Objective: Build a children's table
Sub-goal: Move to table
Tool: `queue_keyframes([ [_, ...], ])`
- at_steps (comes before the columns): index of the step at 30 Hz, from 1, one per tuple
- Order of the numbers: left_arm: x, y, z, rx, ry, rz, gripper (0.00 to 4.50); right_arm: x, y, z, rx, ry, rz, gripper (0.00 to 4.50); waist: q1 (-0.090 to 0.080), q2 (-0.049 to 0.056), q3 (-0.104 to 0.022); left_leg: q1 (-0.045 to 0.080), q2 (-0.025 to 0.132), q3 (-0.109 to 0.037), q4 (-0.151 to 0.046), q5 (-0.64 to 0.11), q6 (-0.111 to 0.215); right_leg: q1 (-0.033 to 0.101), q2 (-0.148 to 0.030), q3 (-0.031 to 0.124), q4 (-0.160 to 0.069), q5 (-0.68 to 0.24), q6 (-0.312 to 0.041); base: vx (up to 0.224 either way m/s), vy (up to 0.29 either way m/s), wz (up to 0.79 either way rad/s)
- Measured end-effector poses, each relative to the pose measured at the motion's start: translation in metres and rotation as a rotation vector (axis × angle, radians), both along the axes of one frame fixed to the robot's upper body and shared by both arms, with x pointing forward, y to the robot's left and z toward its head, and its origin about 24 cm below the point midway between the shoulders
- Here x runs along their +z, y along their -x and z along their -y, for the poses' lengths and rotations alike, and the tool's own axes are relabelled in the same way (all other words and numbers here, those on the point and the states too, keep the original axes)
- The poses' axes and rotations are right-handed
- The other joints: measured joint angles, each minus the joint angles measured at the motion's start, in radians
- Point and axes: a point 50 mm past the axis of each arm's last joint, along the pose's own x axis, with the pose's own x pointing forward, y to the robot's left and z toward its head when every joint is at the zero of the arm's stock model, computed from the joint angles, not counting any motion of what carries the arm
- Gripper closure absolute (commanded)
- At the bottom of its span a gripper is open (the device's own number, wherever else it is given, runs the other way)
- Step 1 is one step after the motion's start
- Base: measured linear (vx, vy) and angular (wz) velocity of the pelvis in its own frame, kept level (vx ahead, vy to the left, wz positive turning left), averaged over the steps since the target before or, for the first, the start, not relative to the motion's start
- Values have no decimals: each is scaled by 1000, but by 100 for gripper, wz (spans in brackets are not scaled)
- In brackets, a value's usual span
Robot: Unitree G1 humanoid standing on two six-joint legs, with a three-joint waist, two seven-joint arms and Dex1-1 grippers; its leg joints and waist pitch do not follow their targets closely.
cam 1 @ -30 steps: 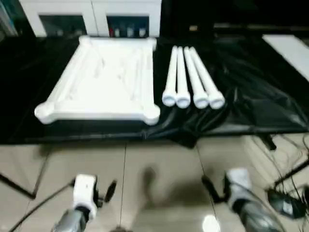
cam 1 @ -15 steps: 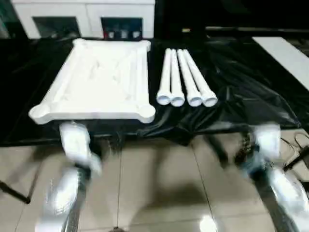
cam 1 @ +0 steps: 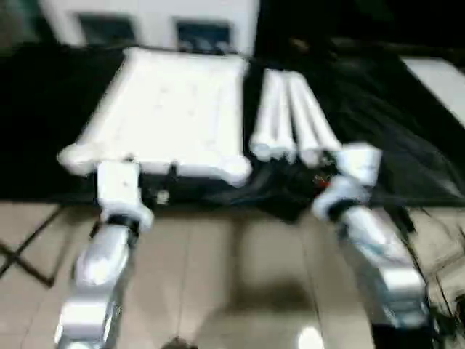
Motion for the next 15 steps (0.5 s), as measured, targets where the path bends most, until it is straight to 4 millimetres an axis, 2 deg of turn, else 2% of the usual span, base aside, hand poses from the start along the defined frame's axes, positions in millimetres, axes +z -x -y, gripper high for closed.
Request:
queue_keyframes([
  [2,1,-1,0,0,-4,3,3,0,0,2,-3,6,0,0,-1,-3,-1,9,0,5,-3,-1,0,6,0,4,-3,-2,3,0,0,0],
  [3,1,-1,-1,0,-3,-1,3,-2,0,2,-8,9,-8,0,-2,-3,-4,9,1,9,-5,-1,0,14,-1,6,-7,-3,6,55,10,-8],
  [5,2,-2,0,-8,0,-6,3,-6,0,3,-18,26,-23,0,-6,-4,-10,7,2,14,-11,-1,1,16,0,7,-19,-1,9,79,5,-3],
  [8,2,-3,-1,-3,-13,-10,3,-8,0,0,-16,23,-33,0,-11,-6,-17,6,0,14,-11,-10,13,16,1,7,-24,-6,11,111,-1,1],
  [10,2,-3,-3,4,-14,-15,3,-7,-1,-2,-22,38,-29,0,-19,-10,-19,11,-6,11,-9,-19,18,9,-1,7,-8,-20,13,137,-24,5],
  [11,2,-3,-3,7,-15,-14,3,-6,-2,-3,-31,51,-21,0,-27,-13,-21,16,-11,9,-3,-29,18,2,-4,14,19,-37,12,139,-35,6],
  [12,2,-3,-4,12,-15,-14,3,-6,-2,-4,-31,50,-18,0,-29,-16,-22,19,-12,8,1,-35,15,-2,-4,22,30,-45,10,129,-65,1],
  [13,3,-3,-4,15,-13,-11,3,-6,-2,-3,-33,44,-19,0,-28,-18,-24,18,-14,4,16,-50,34,8,-3,35,39,-62,15,104,-64,1],
  [14,4,-5,1,-2,-7,-6,3,-9,-1,3,-51,42,-29,0,-21,-14,-25,4,-16,2,41,-72,98,26,10,41,24,-67,12,104,-64,1],
  [15,5,-6,8,-23,2,0,3,-10,0,7,-60,55,-32,0,-12,-5,-29,-9,-13,-1,60,-78,130,38,21,42,10,-69,10,116,-38,12],
])
